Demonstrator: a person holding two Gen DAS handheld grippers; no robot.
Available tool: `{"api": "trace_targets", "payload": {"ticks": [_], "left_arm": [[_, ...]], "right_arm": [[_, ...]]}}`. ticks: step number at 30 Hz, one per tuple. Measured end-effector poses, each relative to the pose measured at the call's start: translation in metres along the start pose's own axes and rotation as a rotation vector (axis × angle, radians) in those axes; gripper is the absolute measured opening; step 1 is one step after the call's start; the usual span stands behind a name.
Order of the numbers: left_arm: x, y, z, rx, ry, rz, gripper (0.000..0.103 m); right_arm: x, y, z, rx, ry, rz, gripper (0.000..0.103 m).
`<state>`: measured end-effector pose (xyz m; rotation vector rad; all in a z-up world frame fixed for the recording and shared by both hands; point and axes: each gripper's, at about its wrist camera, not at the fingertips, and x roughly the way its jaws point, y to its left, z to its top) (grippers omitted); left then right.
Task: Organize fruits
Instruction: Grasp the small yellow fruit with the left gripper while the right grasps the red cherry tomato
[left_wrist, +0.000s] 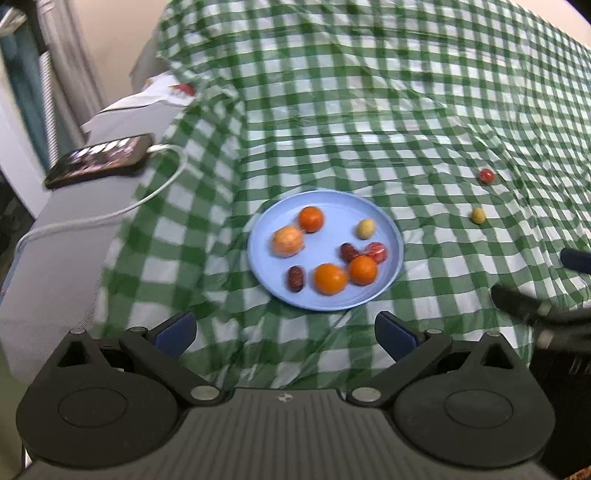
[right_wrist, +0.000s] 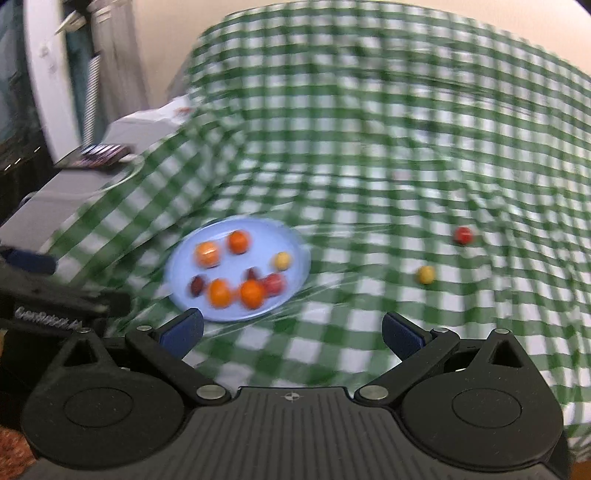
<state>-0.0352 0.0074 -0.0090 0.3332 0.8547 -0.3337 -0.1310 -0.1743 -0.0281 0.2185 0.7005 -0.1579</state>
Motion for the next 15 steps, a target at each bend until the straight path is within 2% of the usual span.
{"api": "trace_targets", "payload": {"ticks": [7,10,12,15], "left_arm": [[0.023,-0.066,0.035,0.114,-0.055,-0.097,0.103],[0.04,-0.099,0.053,0.161,-0.076,-0.164,0.103],[0.055,-0.123,0.066,0.198,-0.082,-0.205,0.103],[0.081,-0.159,0.083,0.261,-0.096,-0.253,0.103]], "right_arm": [[0.007,-0.089,0.001,0.124,-0.026,-0.151,0.1],[0.016,-0.12,0.003,0.142,-0.052,-0.185,0.093],[0.029,-0.138,0.007,0.146,-0.057,-0.187,0.081],[0.06,-0.162,0.017,0.115,-0.064,-0.173,0.071]]}}
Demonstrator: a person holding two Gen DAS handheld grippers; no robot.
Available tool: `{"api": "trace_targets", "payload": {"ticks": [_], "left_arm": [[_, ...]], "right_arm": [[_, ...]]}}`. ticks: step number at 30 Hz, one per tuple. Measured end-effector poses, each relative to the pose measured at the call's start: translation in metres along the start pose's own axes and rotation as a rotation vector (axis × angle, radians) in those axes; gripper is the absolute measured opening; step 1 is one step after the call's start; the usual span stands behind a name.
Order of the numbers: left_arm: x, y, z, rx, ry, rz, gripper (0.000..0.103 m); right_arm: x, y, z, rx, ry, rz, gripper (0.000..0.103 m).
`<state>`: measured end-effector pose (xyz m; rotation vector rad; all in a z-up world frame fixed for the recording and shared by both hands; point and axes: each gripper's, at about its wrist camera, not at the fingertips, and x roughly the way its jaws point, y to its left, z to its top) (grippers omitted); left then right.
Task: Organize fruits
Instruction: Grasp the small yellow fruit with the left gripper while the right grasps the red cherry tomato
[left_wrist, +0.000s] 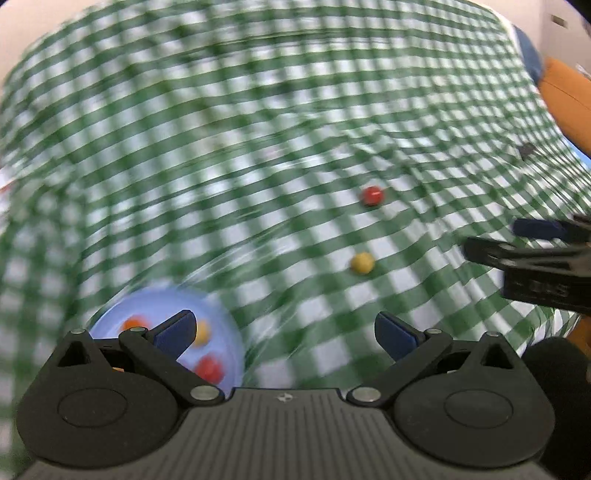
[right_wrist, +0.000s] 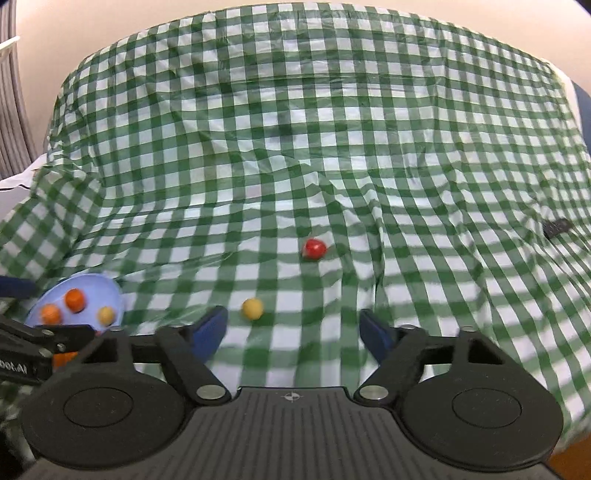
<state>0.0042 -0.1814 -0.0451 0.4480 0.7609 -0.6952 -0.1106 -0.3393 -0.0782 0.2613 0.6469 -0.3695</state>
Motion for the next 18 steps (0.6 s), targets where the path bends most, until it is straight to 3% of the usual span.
{"api": "trace_targets", "payload": {"ticks": [3,6,8,12,18], "left_arm": [[0.039,-0.018,0.014,0.069,0.01,-0.043,0.102],[0.081,-0.03,0.024,0.129,0.059,-0.085,0.089],[0.104,-0.034,0.029,0.148,0.087,-0.107,0.083],[0.135,-0.04,0.037,0.158,0.099,-0.146,0.081],[0.16,-0.053,0.039,0.223,0.11,-0.198,0.07]], "right_arm": [[0.043,-0.013,0.012,-0.032,0.001,0.021,0.061],[0.091,-0.024,0.024,-0.047,0.027,0.045,0.055],[0.122,-0.028,0.029,-0.066,0.047,0.053,0.055],[0.175,-0.035,0.037,-0.062,0.091,0.071,0.055],[0.223,-0.037,0.036,-0.051,0.125,0.107,0.055]]}}
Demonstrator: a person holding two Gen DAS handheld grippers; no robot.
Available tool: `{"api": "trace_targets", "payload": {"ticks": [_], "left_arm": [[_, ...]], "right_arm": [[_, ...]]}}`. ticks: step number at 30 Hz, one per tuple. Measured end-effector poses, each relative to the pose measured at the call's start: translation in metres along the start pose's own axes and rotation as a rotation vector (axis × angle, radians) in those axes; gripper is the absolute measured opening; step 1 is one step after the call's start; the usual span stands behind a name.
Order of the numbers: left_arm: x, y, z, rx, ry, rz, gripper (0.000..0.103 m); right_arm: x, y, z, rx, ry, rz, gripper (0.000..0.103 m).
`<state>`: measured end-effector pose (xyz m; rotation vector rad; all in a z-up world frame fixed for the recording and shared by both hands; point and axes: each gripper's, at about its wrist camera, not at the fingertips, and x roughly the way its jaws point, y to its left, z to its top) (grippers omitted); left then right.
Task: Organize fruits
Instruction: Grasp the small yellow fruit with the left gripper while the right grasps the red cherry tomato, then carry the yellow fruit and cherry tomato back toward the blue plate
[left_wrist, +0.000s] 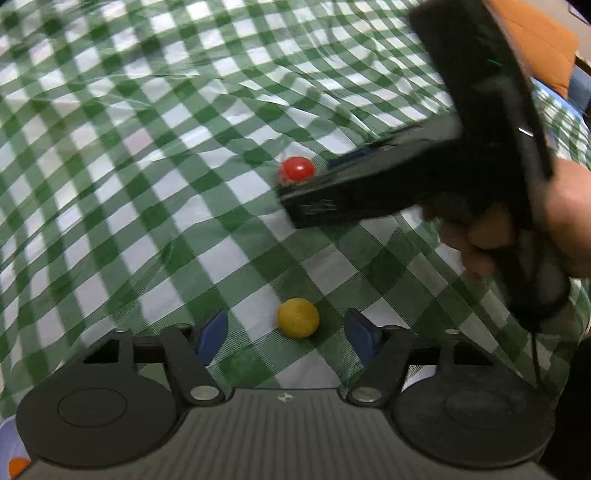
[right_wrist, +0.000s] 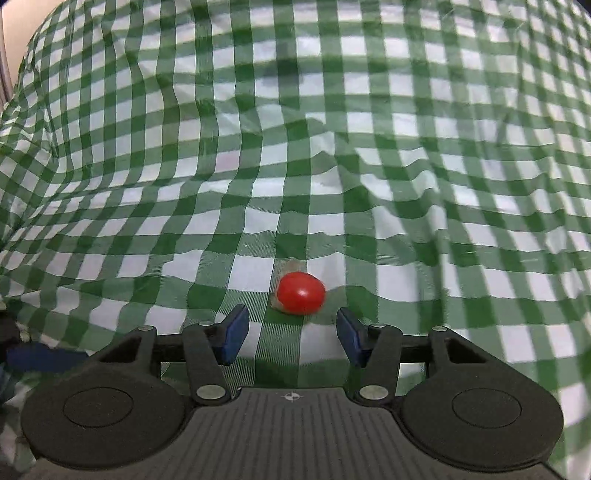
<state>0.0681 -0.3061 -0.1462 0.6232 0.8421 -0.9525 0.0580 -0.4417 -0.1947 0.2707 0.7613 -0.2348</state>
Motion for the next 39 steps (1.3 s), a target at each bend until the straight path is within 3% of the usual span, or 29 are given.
{"api": "trace_targets", "payload": {"ticks": [5,7,14,22,31,39], "left_arm": [[0.012,-0.003,-0.001,0.018,0.013,-0.031,0.038],[0.013,-0.003,0.0,0.016,0.007,-0.042,0.029],[-0.01,0.004,0.003,-0.036,0.019,0.006,0.028],[-0.095,0.035,-0.007,-0.23,0.081,0.164,0.028],[-0.217,0.058,-0.074,-0.352,0.059,0.301,0.028],[-0.281,0.061,-0.152,-0.47,0.077,0.352,0.028]], "right_arm": [[0.015,0.004,0.003,-0.007,-0.019,-0.022,0.054],[0.015,0.007,0.003,-0.024,-0.033,-0.057,0.034],[-0.019,0.005,0.012,-0.01,-0.075,-0.082,0.033],[-0.115,0.029,0.012,0.013,-0.131,-0.069,0.033],[-0.23,0.097,-0.031,0.002,-0.14,0.012,0.034],[-0.287,0.169,-0.091,-0.043,-0.051,0.121,0.034]]}}
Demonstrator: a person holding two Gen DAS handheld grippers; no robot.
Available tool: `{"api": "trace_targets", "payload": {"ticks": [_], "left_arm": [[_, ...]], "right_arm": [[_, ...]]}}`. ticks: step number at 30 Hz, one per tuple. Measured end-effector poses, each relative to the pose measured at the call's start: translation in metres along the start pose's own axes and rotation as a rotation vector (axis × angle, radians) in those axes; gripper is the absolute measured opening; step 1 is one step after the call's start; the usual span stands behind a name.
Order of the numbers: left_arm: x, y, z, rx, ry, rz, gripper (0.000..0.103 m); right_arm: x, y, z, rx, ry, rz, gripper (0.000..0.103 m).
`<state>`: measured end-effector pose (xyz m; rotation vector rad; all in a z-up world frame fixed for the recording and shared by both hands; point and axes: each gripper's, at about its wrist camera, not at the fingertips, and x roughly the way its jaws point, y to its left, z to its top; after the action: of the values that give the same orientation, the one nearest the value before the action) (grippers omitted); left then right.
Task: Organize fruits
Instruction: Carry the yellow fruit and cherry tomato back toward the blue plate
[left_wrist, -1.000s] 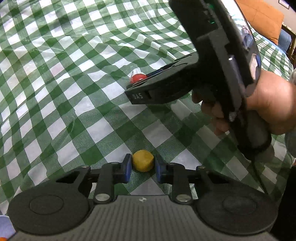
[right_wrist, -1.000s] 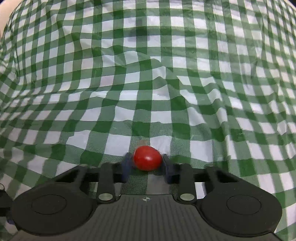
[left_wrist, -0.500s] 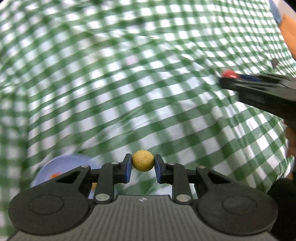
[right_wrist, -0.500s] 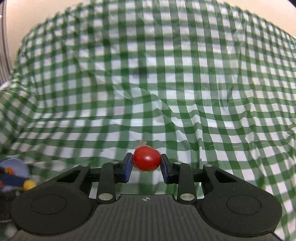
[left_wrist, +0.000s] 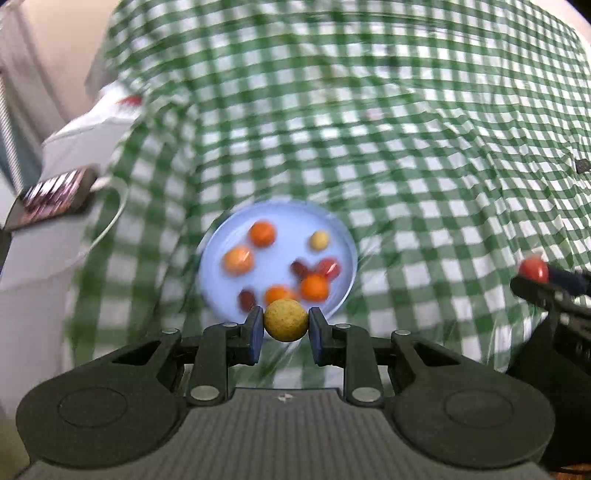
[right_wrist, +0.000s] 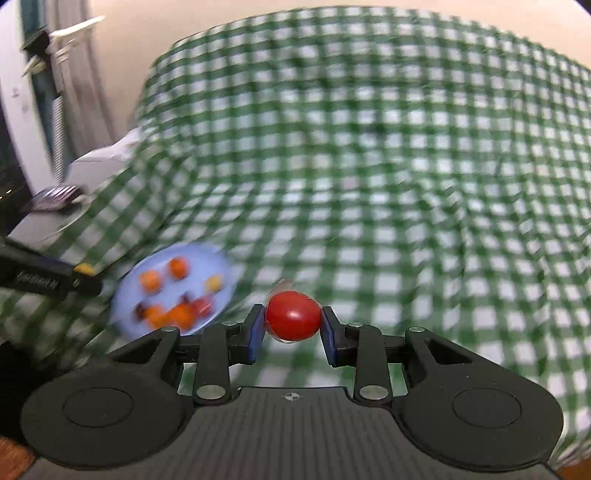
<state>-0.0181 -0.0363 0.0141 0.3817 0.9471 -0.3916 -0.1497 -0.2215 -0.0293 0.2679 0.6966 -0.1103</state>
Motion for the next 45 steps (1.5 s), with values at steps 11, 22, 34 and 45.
{"api": "trace_targets", "payload": {"ticks": [11,22,34,45], "left_arm": [[-0.028,0.044,-0.061,-0.108,-0.008,0.016,0.028],[-0.03,0.049,-0.068,-0.134,-0.025,-0.011,0.028],[-0.029,0.047,-0.067,-0.13,-0.015,-0.01,0.028],[-0.02,0.047,-0.066,-0.136,0.006,-0.015,0.028]], "right_arm": [[-0.029,0.081,-0.028,-0.162,0.036,0.056,0.034],[-0.034,0.091,-0.032,-0.202,0.054,0.053,0.034],[-0.031,0.088,-0.034,-0.191,0.069,0.055,0.034],[-0.024,0.09,-0.034,-0.195,0.095,0.065,0.034]]}}
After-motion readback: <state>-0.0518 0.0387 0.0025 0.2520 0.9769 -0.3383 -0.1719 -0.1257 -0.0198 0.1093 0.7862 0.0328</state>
